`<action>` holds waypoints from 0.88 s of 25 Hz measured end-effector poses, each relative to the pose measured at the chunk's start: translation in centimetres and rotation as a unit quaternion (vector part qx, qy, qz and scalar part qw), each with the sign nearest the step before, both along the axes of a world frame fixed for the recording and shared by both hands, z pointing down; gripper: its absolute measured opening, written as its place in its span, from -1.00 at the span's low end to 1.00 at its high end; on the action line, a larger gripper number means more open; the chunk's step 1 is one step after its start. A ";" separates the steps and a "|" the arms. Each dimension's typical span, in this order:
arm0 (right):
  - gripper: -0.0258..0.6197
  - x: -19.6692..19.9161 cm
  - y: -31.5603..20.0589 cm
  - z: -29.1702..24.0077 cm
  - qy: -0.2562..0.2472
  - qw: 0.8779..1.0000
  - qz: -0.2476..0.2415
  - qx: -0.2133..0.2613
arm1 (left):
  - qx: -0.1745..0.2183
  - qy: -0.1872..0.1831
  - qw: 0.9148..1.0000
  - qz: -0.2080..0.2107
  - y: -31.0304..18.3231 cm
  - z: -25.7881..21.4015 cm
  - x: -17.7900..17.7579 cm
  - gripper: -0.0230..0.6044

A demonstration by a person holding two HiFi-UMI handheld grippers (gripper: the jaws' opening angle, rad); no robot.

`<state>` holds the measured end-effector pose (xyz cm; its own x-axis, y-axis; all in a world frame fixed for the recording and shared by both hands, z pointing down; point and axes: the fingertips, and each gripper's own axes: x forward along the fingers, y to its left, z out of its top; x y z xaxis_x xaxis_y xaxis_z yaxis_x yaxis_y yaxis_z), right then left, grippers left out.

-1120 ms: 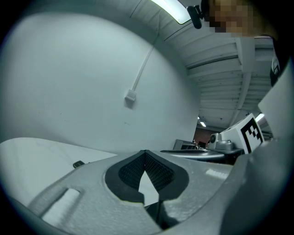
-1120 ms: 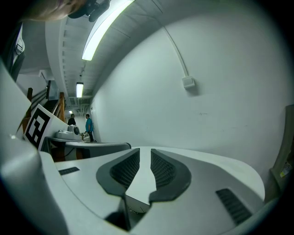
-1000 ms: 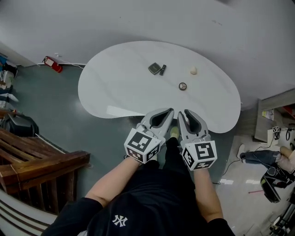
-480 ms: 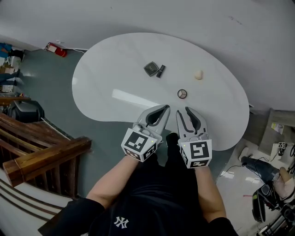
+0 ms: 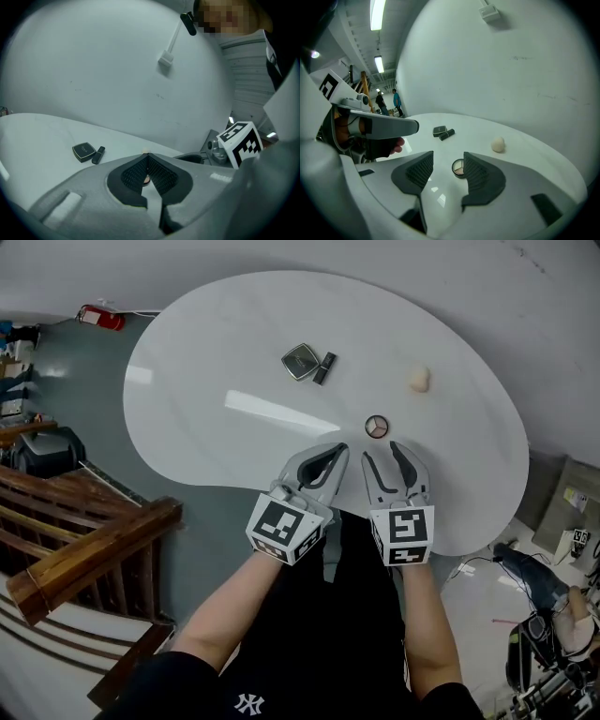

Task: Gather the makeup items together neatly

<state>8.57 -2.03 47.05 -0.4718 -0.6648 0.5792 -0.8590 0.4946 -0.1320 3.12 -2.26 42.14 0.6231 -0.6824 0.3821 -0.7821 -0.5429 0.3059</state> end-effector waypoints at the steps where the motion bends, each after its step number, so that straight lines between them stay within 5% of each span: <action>1: -0.29 0.0 -0.2 0.9 0.005 1.000 0.003 -0.005 | -0.004 0.001 1.000 0.000 -0.2 0.8 -0.1 -0.90; 22: -0.16 0.5 -3.6 8.6 0.059 0.994 0.030 -0.082 | -0.035 -0.004 0.999 0.008 -2.3 6.7 -0.9 -0.90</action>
